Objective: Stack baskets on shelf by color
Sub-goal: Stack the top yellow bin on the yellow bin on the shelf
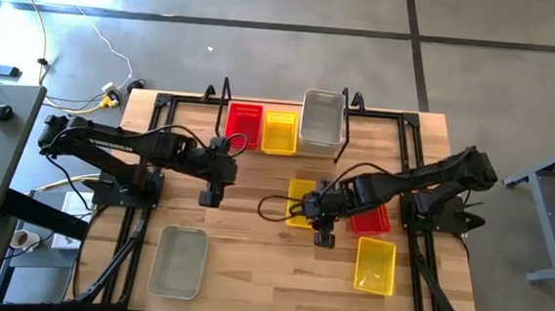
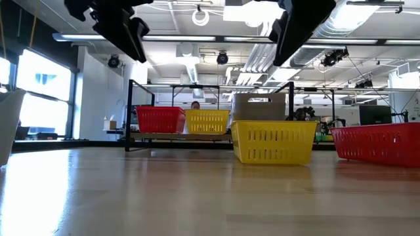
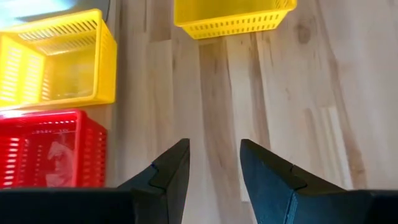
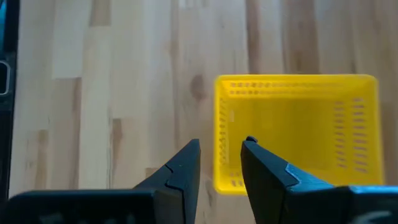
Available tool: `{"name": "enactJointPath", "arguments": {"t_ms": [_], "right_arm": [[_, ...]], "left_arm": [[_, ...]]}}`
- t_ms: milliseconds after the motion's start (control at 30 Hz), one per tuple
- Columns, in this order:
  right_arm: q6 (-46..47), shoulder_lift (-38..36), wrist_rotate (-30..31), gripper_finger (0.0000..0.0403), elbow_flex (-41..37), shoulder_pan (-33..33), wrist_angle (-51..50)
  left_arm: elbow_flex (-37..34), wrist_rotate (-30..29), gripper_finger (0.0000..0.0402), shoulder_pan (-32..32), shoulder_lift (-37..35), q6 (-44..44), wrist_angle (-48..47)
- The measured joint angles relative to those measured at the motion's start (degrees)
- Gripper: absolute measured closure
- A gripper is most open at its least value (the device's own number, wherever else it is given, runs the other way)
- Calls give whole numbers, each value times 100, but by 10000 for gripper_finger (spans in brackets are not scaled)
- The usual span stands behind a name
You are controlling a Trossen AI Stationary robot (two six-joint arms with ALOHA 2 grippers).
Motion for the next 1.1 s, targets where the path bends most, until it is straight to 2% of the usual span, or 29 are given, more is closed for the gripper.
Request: {"name": "enactJointPath", "arguments": {"t_ms": [500, 867, 1100], "right_arm": [[149, 22, 138, 300, -1182, 177, 1507], [297, 22, 141, 300, -2252, 173, 2586], [294, 22, 409, 300, -2496, 172, 2718]], "left_arm": [[0, -297, 271, -519, 1, -792, -15], [0, -320, 271, -547, 3, -828, -11], [0, -320, 271, -545, 3, -828, -9]]}}
